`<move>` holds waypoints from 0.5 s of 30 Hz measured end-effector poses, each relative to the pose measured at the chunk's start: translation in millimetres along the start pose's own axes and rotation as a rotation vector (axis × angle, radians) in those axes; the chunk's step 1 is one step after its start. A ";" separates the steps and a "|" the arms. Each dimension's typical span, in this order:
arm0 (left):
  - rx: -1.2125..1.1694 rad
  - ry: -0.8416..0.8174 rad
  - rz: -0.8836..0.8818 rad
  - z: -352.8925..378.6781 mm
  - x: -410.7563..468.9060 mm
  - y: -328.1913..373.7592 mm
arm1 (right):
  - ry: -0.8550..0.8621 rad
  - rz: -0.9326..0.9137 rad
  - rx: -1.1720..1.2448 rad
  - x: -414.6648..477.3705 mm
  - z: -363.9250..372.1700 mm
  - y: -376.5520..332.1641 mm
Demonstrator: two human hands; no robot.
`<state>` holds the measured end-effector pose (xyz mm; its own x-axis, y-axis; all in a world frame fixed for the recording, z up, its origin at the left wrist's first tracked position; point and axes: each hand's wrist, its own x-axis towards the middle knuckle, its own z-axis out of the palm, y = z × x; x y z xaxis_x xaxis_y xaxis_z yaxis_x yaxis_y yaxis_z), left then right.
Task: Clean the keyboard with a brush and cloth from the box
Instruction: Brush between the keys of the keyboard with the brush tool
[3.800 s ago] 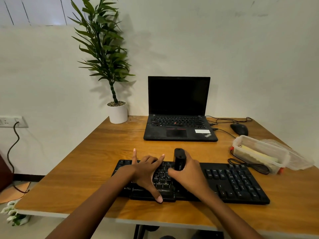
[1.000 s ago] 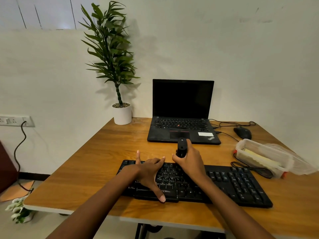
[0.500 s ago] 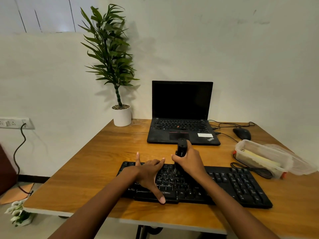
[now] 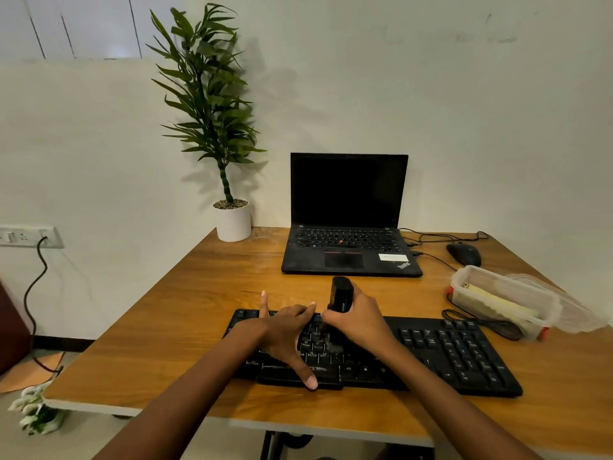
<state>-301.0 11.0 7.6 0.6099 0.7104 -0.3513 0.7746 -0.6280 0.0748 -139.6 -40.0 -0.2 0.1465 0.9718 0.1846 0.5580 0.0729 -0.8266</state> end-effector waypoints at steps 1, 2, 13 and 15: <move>-0.005 -0.001 -0.002 0.4 0.0 0.2 | 0.052 -0.019 -0.030 7.9 0.3 2.5; -0.009 0.000 -0.004 0.7 0.2 -0.3 | 0.103 -0.043 -0.065 15.5 0.7 4.6; -0.010 -0.011 0.008 3.2 1.7 -3.3 | -0.061 -0.029 0.006 -37.4 7.3 -1.6; -0.005 -0.010 0.006 3.3 2.0 -2.8 | -0.071 -0.013 0.034 -26.7 2.2 -2.8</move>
<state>-302.5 13.2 3.6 0.6124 0.7036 -0.3604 0.7721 -0.6302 0.0818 -146.9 -65.7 -4.0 0.0806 0.9841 0.1584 0.5314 0.0920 -0.8421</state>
